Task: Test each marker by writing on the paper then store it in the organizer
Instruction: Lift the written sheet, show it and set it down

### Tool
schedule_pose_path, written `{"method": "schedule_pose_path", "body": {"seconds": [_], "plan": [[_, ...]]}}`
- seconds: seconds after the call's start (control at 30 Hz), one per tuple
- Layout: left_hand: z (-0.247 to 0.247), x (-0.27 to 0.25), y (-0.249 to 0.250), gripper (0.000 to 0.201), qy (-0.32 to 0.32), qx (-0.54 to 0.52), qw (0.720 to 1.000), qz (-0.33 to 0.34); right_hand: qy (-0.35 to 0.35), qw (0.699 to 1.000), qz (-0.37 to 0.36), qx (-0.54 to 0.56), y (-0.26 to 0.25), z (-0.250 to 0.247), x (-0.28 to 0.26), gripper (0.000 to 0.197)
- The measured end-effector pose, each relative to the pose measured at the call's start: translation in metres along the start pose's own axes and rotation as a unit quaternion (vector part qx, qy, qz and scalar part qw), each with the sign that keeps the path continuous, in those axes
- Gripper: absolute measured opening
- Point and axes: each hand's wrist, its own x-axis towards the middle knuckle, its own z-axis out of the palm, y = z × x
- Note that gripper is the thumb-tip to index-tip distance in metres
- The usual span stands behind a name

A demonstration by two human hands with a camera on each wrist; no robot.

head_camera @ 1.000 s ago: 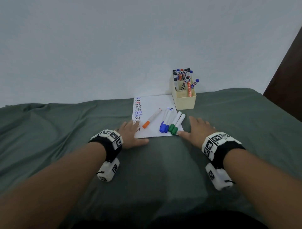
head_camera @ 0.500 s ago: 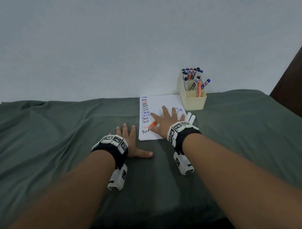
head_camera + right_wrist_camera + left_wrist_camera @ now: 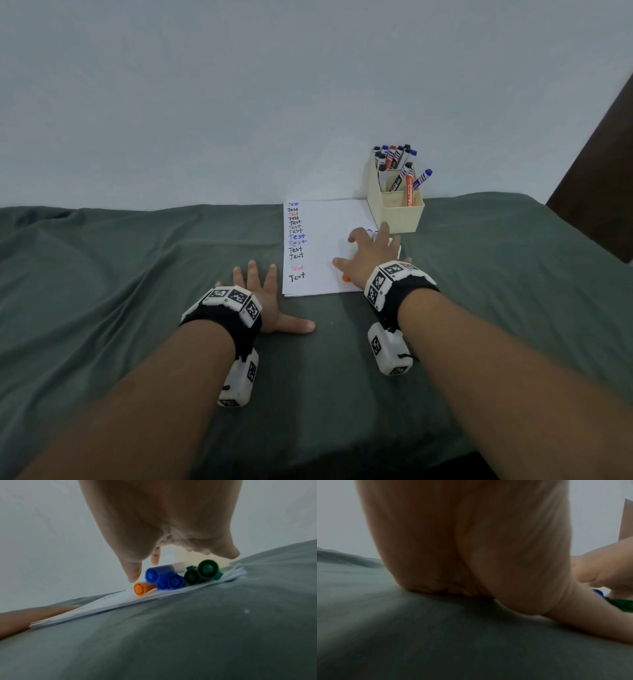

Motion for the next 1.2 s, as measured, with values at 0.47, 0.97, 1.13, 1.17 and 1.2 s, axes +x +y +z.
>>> {"method": "schedule_pose_path", "body": {"seconds": [0.47, 0.97, 1.13, 1.17, 1.2], "plan": [[-0.001, -0.002, 0.0, 0.168, -0.002, 0.005, 1.0, -0.001, -0.033, 0.996, 0.014, -0.078, 0.017, 0.005, 0.026, 0.051], [-0.001, -0.001, -0.001, 0.165, -0.004, 0.008, 1.0, -0.004, -0.016, 0.992, 0.059, -0.109, 0.079, -0.017, 0.041, 0.064], [-0.002, -0.001, -0.001, 0.165, -0.005, 0.011, 1.0, -0.006, -0.02, 0.99, 0.09, -0.106, 0.089, -0.013, 0.049, 0.072], [-0.001, 0.0, -0.001, 0.165, -0.006, 0.012, 1.0, -0.006, -0.024, 0.989, 0.086, -0.115, 0.092, -0.012, 0.05, 0.074], [-0.001, 0.0, -0.001, 0.165, -0.006, 0.013, 1.0, -0.006, -0.027, 0.989, 0.077, -0.124, 0.094, -0.011, 0.05, 0.076]]}}
